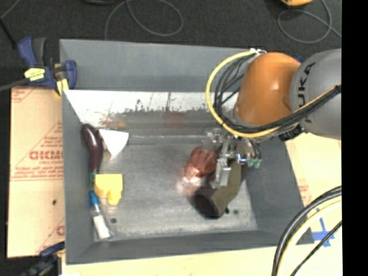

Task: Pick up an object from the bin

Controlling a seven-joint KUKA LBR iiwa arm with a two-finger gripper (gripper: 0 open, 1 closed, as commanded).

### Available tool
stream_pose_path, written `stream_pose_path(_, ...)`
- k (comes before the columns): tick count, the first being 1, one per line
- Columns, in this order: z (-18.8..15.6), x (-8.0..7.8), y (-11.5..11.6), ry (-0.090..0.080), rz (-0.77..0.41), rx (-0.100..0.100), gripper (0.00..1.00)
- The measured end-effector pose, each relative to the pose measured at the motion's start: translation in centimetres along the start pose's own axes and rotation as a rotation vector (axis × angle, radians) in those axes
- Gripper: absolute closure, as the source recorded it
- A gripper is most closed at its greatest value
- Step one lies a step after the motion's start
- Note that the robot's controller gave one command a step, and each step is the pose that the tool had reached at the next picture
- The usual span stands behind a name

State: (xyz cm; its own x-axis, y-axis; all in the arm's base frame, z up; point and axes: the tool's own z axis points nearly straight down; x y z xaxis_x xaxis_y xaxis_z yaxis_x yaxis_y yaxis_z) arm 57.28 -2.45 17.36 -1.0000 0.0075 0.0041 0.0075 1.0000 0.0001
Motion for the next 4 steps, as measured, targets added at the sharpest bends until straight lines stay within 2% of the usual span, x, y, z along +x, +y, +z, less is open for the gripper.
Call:
stream_pose_path(1,-0.5,-0.1,0.0,-0.008,-0.001,0.001,0.00)
stream_pose_path(2,3.5,0.8,-0.4,-0.016,0.010,0.000,0.00)
stream_pose_path(3,8.4,1.7,-0.6,-0.011,0.016,0.000,0.00)
stream_pose_path(4,10.1,4.3,-1.0,-0.027,0.052,-0.001,1.00)
